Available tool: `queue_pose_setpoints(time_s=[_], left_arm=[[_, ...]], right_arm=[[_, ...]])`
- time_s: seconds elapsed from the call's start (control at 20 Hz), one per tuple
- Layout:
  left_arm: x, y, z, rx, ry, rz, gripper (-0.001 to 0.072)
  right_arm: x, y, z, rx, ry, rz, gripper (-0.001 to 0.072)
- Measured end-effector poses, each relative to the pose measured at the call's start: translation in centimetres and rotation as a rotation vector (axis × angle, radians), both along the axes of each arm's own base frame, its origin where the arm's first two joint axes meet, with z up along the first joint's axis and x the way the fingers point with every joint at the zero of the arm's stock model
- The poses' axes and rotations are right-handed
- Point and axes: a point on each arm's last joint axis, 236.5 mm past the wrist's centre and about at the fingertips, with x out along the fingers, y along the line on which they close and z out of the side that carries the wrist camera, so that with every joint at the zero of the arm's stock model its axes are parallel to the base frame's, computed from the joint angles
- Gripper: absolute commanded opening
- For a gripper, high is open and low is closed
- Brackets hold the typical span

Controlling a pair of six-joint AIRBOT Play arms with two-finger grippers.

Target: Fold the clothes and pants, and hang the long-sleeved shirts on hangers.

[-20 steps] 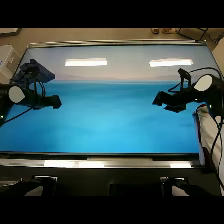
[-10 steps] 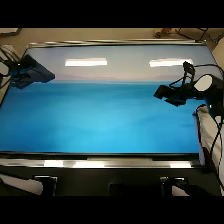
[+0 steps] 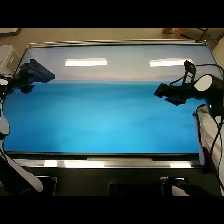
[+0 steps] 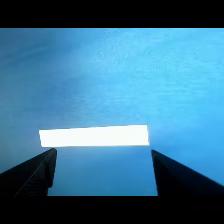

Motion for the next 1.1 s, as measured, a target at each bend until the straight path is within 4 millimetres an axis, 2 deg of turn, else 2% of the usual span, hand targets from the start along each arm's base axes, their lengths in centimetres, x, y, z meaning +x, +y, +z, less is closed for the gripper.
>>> queue_pose_setpoints(time_s=[0.25, 0.3, 0.35, 0.4, 0.5, 0.6, 0.7, 0.8, 0.85, 0.9, 1.0, 1.1], left_arm=[[3.4, -0.7, -0.5, -0.051, -0.153, 0.072, 0.0704], [3.8, -0.8, -0.5, -0.051, -0.172, 0.089, 0.0642], [4.3, -0.8, -0.4, -0.046, -0.192, 0.109, 0.0270], [4.6, -0.7, -0.2, -0.041, -0.207, 0.125, 0.0041], [4.9, -0.8, -0.1, -0.034, -0.222, 0.137, 0.0021], [5.1, -1.4, 1.6, -0.015, -0.243, 0.108, 0.0020], [5.0, -3.6, 5.7, 0.072, -0.289, -0.014, 0.0020], [4.1, -7.4, 12.9, 0.229, -0.379, -0.208, 0.0020], [3.0, -10.0, 17.4, 0.318, -0.437, -0.321, 0.0020], [1.4, -12.7, 21.5, 0.399, -0.485, -0.424, 0.0020], [-3.4, -18.7, 29.0, 0.574, -0.542, -0.619, 0.0020], [-8.8, -23.5, 33.0, 0.714, -0.522, -0.758, 0.0020]], right_arm=[[0.1, 0.0, 0.0, 0.002, -0.001, -0.004, 0.0680], [0.1, 0.1, 0.1, 0.005, -0.001, -0.004, 0.0680], [0.0, 0.1, 0.0, 0.007, 0.001, -0.003, 0.0680], [-0.1, 0.2, 0.0, 0.012, 0.005, -0.002, 0.0680], [-0.3, 0.5, 0.0, 0.026, 0.014, -0.002, 0.0679], [-0.4, 0.6, 0.1, 0.032, 0.016, 0.001, 0.0663], [-0.3, 0.6, 0.8, 0.022, -0.004, 0.019, 0.0663], [0.0, 0.3, 2.3, -0.013, -0.056, 0.051, 0.0663], [0.2, 0.1, 3.4, -0.035, -0.091, 0.068, 0.0663], [0.5, -0.1, 4.9, -0.062, -0.136, 0.086, 0.0663], [1.1, -0.6, 8.1, -0.110, -0.232, 0.109, 0.0664], [1.2, -0.9, 11.5, -0.145, -0.321, 0.118, 0.0663]])
